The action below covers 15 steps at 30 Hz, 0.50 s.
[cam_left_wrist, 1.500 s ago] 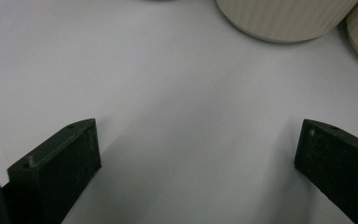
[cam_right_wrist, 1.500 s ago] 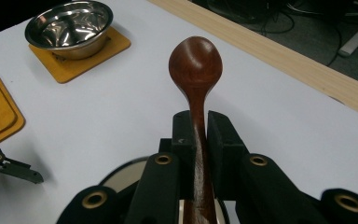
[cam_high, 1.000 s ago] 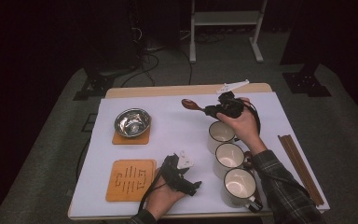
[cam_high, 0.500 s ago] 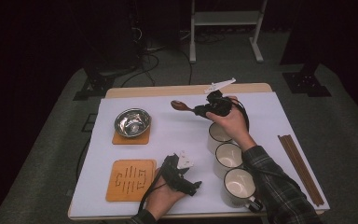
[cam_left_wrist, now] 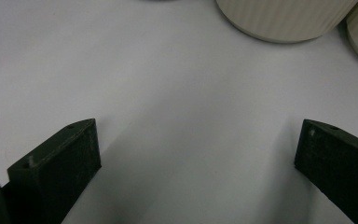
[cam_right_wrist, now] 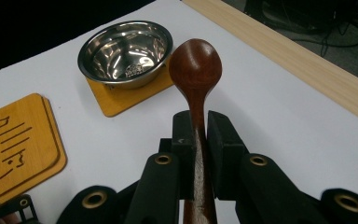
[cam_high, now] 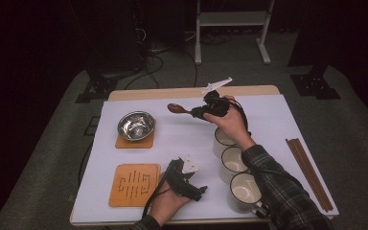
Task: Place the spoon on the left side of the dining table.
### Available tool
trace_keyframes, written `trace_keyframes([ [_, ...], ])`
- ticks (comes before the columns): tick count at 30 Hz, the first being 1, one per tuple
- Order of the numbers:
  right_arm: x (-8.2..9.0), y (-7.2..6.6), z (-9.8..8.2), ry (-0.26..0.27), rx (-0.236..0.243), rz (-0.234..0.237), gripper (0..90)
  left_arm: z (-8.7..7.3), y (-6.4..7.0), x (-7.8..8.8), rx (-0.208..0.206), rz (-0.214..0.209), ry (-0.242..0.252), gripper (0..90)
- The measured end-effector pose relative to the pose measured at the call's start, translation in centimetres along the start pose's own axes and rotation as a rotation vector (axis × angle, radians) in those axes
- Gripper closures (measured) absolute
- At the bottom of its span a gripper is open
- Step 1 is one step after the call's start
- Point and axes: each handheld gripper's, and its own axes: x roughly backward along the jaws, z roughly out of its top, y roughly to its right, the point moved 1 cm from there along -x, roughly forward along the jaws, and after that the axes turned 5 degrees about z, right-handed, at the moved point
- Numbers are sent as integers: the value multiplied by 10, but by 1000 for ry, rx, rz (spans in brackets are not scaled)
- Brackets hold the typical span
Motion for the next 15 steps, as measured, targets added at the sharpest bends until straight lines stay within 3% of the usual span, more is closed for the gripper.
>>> trace_keyframes([
  [15,-22,-8,22,-17,30,40,810,0,0,0,0,0,-1,0],
])
